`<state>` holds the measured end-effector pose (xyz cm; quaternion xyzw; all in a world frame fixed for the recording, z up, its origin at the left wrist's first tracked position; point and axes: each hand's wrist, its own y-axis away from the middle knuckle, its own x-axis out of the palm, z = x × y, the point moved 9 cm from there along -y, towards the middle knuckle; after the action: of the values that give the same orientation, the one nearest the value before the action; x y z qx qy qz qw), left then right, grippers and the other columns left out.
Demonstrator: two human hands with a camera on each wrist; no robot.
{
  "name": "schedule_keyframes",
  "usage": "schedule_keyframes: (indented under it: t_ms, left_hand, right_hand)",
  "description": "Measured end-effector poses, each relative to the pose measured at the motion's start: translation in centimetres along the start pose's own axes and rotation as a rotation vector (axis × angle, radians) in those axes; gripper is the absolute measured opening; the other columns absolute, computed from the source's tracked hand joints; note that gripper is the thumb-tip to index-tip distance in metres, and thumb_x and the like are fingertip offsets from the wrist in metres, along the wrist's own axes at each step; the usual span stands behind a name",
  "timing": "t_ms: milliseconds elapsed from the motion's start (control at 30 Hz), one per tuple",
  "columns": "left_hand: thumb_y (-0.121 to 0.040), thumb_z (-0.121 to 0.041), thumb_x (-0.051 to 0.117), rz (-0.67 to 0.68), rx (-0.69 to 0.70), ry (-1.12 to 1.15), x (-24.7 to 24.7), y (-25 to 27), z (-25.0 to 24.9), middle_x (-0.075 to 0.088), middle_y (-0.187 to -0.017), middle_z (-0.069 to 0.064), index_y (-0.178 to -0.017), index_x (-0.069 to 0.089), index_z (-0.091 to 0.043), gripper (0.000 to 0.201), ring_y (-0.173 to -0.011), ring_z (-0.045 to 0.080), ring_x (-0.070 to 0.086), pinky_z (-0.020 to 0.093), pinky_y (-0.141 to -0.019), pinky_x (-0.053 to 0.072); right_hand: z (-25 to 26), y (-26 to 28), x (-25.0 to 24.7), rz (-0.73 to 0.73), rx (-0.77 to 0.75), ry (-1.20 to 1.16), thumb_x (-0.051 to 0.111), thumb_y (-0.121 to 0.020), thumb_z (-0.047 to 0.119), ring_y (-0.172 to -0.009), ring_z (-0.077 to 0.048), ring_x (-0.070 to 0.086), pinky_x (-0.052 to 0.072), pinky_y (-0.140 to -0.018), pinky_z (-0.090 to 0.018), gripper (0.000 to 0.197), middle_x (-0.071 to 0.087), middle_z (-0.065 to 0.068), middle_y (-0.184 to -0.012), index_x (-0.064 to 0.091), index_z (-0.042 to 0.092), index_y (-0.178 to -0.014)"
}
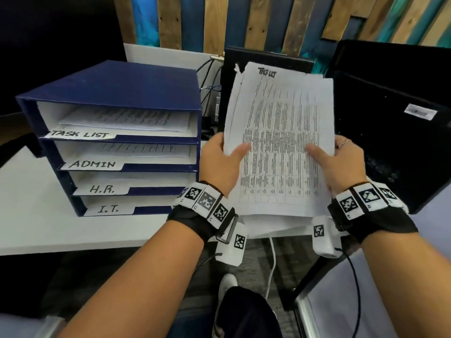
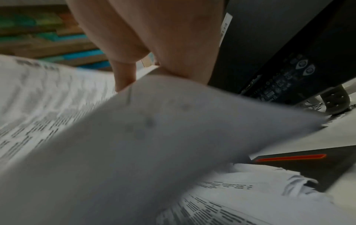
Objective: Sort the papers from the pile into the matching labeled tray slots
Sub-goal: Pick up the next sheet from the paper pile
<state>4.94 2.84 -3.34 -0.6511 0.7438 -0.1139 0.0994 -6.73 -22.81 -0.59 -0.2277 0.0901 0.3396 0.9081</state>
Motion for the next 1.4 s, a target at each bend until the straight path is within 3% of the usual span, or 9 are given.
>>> schedule_keyframes:
  t_ms: [133, 300, 400, 533, 733, 933, 1100, 1267, 1400]
  left_hand:
    - [-0.087, -0.021, 0.074, -0.093, 0.055, -0.048, -2.8, 1.8, -1.1, 0.068, -0.083, -0.017, -0.095, 0.070, -0.017, 0.009, -0.073, -0.009, 0.064, 0.008, -0.060, 0.049]
    - [-0.096, -0.024, 0.061, -0.181, 0.028, -0.117, -7.6, 4.2, 0.1, 0.061, -0.077, -0.018, -0.087, 0.067, -0.014, 0.014, -0.066, -0.004, 0.058, 0.003, -0.053, 0.042]
    - [-0.099, -0.028, 0.056, -0.278, -0.009, -0.206, -11.6, 5.8, 1.2, 0.058, -0.073, -0.008, -0.077, 0.057, -0.016, 0.026, -0.059, 0.001, 0.049, 0.012, -0.049, 0.036]
    - [-0.098, -0.027, 0.057, -0.362, -0.046, -0.248, -17.0, 7.1, 2.2, 0.064, -0.084, -0.002, -0.088, 0.063, -0.014, 0.018, -0.070, 0.011, 0.058, 0.017, -0.057, 0.040]
    - [-0.097, -0.027, 0.054, -0.438, -0.169, -0.306, -24.4, 9.4, 2.9, 0.052, -0.064, 0.002, -0.065, 0.053, -0.010, 0.036, -0.055, 0.016, 0.045, 0.023, -0.048, 0.034]
    - [-0.094, -0.027, 0.058, -0.391, -0.169, -0.198, -27.3, 9.2, 1.0, 0.069, -0.092, -0.001, -0.096, 0.064, -0.019, 0.010, -0.081, 0.016, 0.064, 0.028, -0.067, 0.050]
    - [-0.095, -0.023, 0.054, -0.296, -0.233, -0.269, -28.1, 8.4, 0.9, 0.075, -0.090, 0.001, -0.095, 0.071, -0.019, 0.017, -0.087, 0.032, 0.070, 0.050, -0.080, 0.058]
    - [-0.096, -0.019, 0.052, -0.372, -0.209, -0.292, -29.4, 7.1, -0.7, 0.073, -0.085, 0.002, -0.092, 0.072, -0.013, 0.021, -0.078, 0.022, 0.069, 0.035, -0.072, 0.057]
    - [-0.094, -0.020, 0.052, -0.385, -0.139, -0.389, -29.7, 4.3, -2.9, 0.048, -0.060, 0.005, -0.062, 0.051, -0.011, 0.033, -0.057, 0.022, 0.045, 0.027, -0.054, 0.036]
  right_hand:
    - [2.0, 3.3, 0.3, 0.048, -0.005, -0.078, 0.076, -0.088, 0.026, -0.088, -0.008, 0.074, 0.060, -0.083, -0.037, 0.018, 0.076, 0.009, -0.097, 0.071, 0.025, -0.105]
    - [4.4, 8.3, 3.4, 0.185, -0.038, -0.138, 0.069, -0.094, 0.025, -0.097, -0.009, 0.073, 0.058, -0.088, -0.038, 0.029, 0.075, 0.007, -0.107, 0.069, 0.017, -0.121]
    - [5.2, 10.9, 6.4, 0.260, -0.057, -0.131, 0.067, -0.095, 0.026, -0.101, -0.009, 0.071, 0.057, -0.092, -0.038, 0.028, 0.074, 0.007, -0.111, 0.068, 0.017, -0.122]
    - [5.6, 14.0, 10.7, 0.355, -0.018, -0.134, 0.067, -0.095, 0.025, -0.100, -0.010, 0.071, 0.058, -0.091, -0.041, 0.025, 0.074, 0.007, -0.110, 0.067, 0.017, -0.119]
    - [6.5, 18.6, 15.8, 0.540, 0.073, -0.250, 0.072, -0.089, 0.007, -0.102, -0.013, 0.071, 0.056, -0.095, -0.042, 0.032, 0.074, 0.003, -0.112, 0.067, 0.014, -0.120]
    - [6.7, 20.3, 18.6, 0.624, 0.210, -0.482, 0.063, -0.090, -0.010, -0.106, -0.027, 0.071, 0.054, -0.095, -0.056, 0.037, 0.074, -0.007, -0.114, 0.063, 0.011, -0.121]
    - [7.1, 20.2, 19.7, 0.635, 0.220, -0.471, 0.060, -0.094, -0.007, -0.107, -0.024, 0.071, 0.055, -0.094, -0.051, 0.037, 0.073, -0.005, -0.118, 0.062, 0.016, -0.122]
    - [6.7, 20.3, 20.4, 0.628, 0.305, -0.472, 0.062, -0.095, -0.001, -0.102, -0.029, 0.072, 0.056, -0.092, -0.055, 0.029, 0.074, -0.012, -0.113, 0.057, 0.011, -0.120]
    - [7.0, 21.0, 20.0, 0.667, 0.333, -0.419, 0.063, -0.097, 0.008, -0.102, -0.025, 0.072, 0.061, -0.075, -0.045, 0.020, 0.074, -0.008, -0.114, 0.060, 0.016, -0.115]
